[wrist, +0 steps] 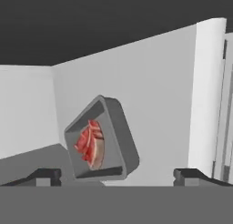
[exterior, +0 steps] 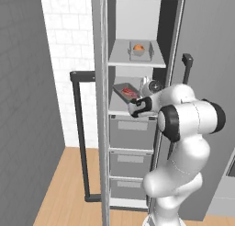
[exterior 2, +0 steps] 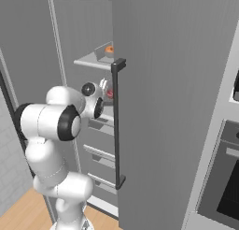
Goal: Take the meat container that has the steak and place it on the second highest rack of the freezer. Then take the vegetable container that has the onion and garlic and place it on the highest rack of the freezer.
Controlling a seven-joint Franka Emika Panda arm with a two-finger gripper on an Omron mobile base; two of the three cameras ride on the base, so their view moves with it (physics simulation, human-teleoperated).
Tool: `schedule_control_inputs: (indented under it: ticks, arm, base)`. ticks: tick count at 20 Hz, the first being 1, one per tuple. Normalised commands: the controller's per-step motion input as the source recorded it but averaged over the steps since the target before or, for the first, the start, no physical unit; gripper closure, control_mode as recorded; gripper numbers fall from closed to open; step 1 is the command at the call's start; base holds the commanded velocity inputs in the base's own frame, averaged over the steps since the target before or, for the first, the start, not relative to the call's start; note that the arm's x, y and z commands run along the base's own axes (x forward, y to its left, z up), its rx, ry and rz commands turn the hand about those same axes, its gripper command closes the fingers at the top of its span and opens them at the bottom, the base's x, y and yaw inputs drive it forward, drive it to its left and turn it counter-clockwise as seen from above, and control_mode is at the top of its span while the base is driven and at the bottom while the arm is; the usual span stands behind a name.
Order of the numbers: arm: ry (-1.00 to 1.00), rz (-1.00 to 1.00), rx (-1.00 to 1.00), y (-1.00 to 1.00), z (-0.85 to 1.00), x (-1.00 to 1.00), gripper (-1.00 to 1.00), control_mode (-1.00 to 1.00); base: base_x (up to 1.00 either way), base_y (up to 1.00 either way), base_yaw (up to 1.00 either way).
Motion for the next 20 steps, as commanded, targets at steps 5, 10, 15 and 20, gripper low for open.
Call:
schedule_control_inputs:
  ticks: [5,10,15,20]
  arm:
    - [-0.23,0.06,0.0,-0.04,1.0,-0.92,-1.0,-1.0]
    - [0.0,0.01,0.01,-0.44,1.0,-1.0,-1.0,-1.0]
    - [0.24,0.04,0.02,-0.61,0.92,-0.96,-1.0,-1.0]
    - [0.31,0.18,-0.07,-0.01,0.5,-0.86,-1.0,-1.0]
  base:
    - [0.0,0.0,0.0]
    - [0.0,0.0,0.0]
    - [0.0,0.0,0.0]
    - [0.0,0.0,0.0]
